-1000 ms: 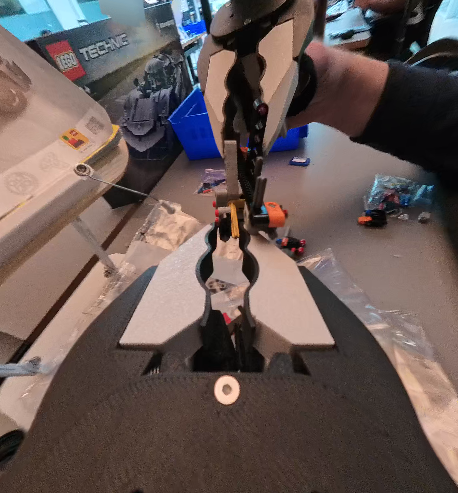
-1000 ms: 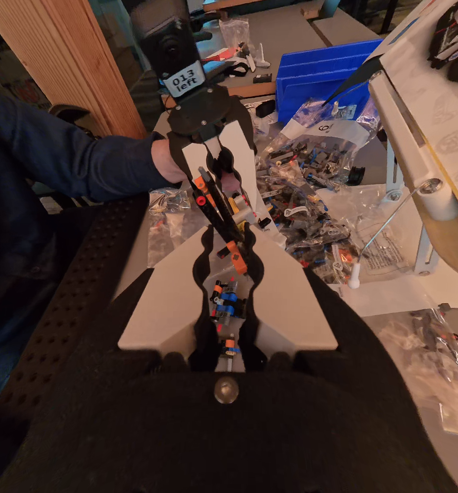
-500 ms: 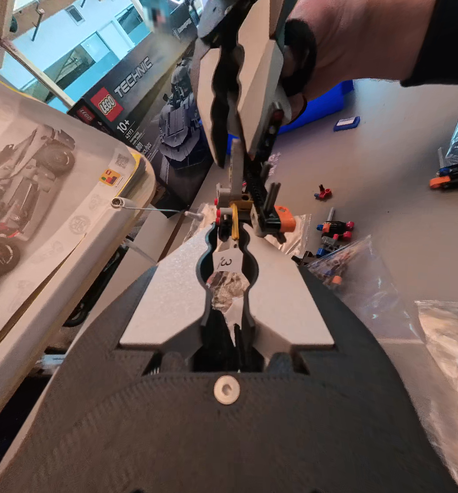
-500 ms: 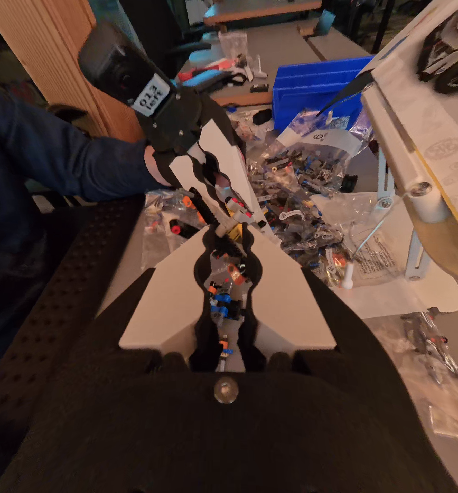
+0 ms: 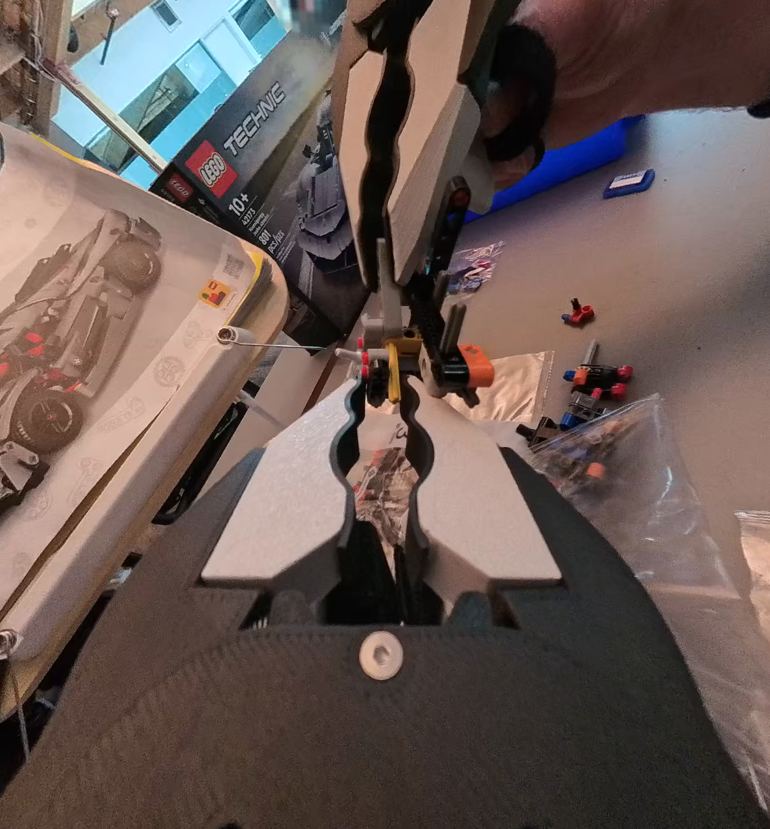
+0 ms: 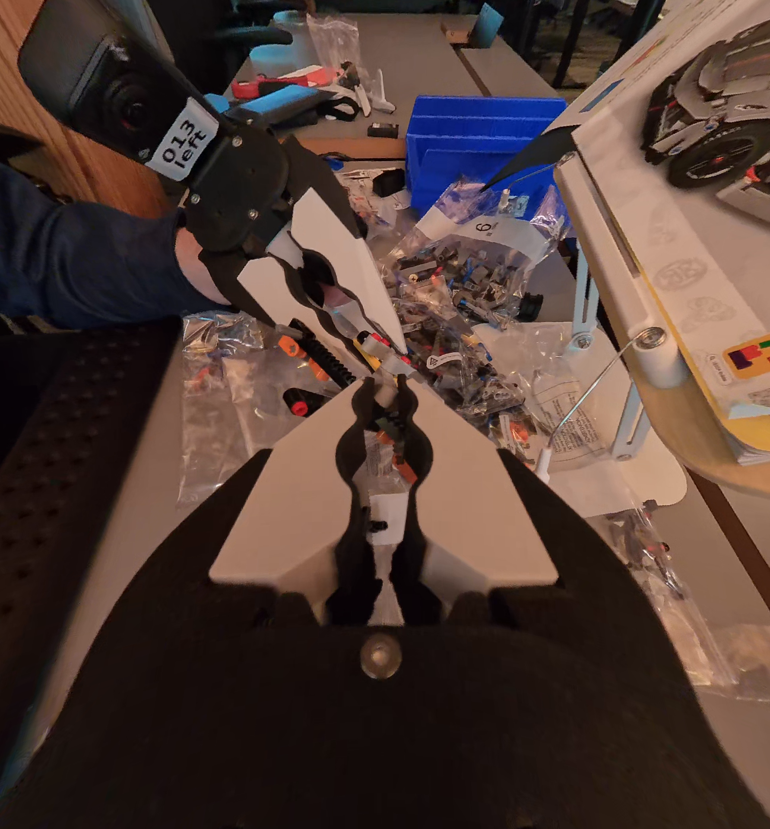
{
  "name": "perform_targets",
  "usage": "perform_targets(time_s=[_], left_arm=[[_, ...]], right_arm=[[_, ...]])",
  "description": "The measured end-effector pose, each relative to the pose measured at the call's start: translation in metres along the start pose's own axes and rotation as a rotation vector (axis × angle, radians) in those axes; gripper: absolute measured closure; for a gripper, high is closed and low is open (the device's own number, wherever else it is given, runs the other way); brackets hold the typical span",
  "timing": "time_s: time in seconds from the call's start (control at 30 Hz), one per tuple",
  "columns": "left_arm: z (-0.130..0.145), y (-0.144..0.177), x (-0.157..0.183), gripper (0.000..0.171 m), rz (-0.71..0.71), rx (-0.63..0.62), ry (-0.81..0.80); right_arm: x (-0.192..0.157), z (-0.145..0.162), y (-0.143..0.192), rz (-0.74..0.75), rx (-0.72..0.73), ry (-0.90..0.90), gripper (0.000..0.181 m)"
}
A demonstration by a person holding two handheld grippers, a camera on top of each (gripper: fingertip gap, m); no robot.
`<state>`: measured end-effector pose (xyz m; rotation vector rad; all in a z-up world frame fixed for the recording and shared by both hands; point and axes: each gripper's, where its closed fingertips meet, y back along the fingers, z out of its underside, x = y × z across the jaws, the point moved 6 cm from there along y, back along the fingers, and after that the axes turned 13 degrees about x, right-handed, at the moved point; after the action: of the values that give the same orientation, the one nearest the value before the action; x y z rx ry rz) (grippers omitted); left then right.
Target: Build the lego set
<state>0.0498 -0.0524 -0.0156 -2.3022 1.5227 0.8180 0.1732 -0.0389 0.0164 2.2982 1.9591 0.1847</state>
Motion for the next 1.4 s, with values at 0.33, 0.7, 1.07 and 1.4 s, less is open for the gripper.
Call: perform_targets(time_s=[0.33,0.7,1.07,1.4], left_arm=[[0.008,0.001,-0.012,0.158,-0.060,-0.026,0.090],[0.016,-0.002,-0.013,0.157,-0.156,-0.149,-0.147],[0.015,-0.005,-0.010,0.157,-0.193,-0.197,-0.281],[-0.003,0.013,-0.030,0.159,-0.238,-0.065,-0.062]], right_arm=[[0.003,-0.002,-0.012,0.114,-0.013,0.034,0.173],[0.006,0.000,-0.002,0.111,0.006,-0.007,0.167],[0.002,0.019,-0.025,0.157,-0.142,0.099,0.181],[-0.007,0.065,-0.050,0.116,-0.427,0.207,0.181]])
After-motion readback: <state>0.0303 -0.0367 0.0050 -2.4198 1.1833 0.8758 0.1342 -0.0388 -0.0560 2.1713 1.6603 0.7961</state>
